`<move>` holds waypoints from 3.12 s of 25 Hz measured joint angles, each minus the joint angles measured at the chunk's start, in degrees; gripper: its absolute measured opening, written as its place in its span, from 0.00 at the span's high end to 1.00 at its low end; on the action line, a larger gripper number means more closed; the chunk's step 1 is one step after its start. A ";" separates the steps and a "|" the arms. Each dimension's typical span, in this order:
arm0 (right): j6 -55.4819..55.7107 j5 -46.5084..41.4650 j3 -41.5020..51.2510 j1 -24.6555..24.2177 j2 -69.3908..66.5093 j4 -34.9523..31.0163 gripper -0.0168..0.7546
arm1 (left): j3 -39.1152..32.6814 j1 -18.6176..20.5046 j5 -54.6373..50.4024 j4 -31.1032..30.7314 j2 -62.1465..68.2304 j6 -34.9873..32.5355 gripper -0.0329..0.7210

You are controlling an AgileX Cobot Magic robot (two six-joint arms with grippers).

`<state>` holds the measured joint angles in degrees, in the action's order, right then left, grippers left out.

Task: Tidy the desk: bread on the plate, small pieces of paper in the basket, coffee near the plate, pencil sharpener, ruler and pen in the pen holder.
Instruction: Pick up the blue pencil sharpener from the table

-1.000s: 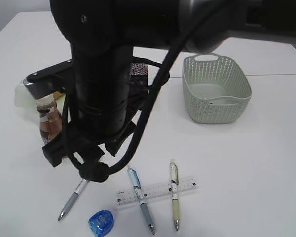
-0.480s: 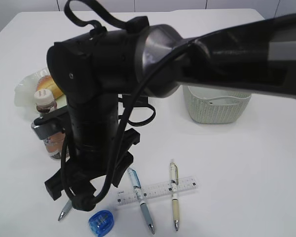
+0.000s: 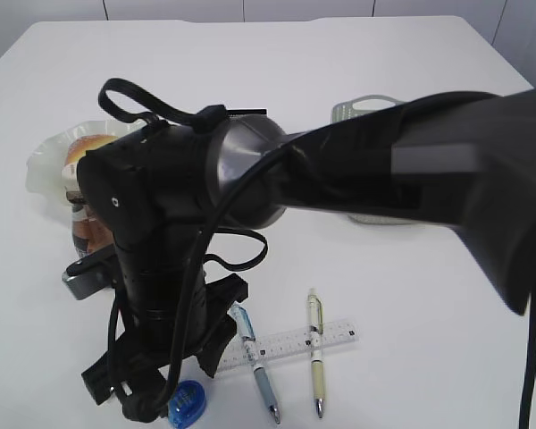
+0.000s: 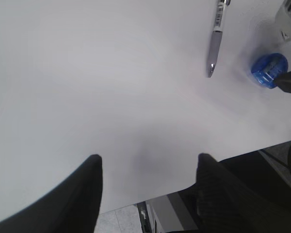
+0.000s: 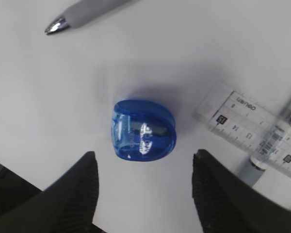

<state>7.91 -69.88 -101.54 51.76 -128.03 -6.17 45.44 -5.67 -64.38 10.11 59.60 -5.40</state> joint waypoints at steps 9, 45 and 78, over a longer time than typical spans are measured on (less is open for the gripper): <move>1.53 0.00 0.00 0.80 -2.58 -0.17 0.39 | 0.00 0.00 0.11 0.00 0.00 -0.04 0.36; 3.54 3.41 0.00 0.80 -3.60 0.93 0.38 | 0.00 0.00 0.32 0.95 0.00 -0.04 0.36; 3.41 4.09 0.00 0.80 -4.09 1.61 0.52 | 0.00 0.00 1.11 1.99 0.00 -0.04 0.36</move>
<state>11.32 -65.79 -101.54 52.57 -132.12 -4.56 45.44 -5.67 -63.27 12.10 59.60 -5.44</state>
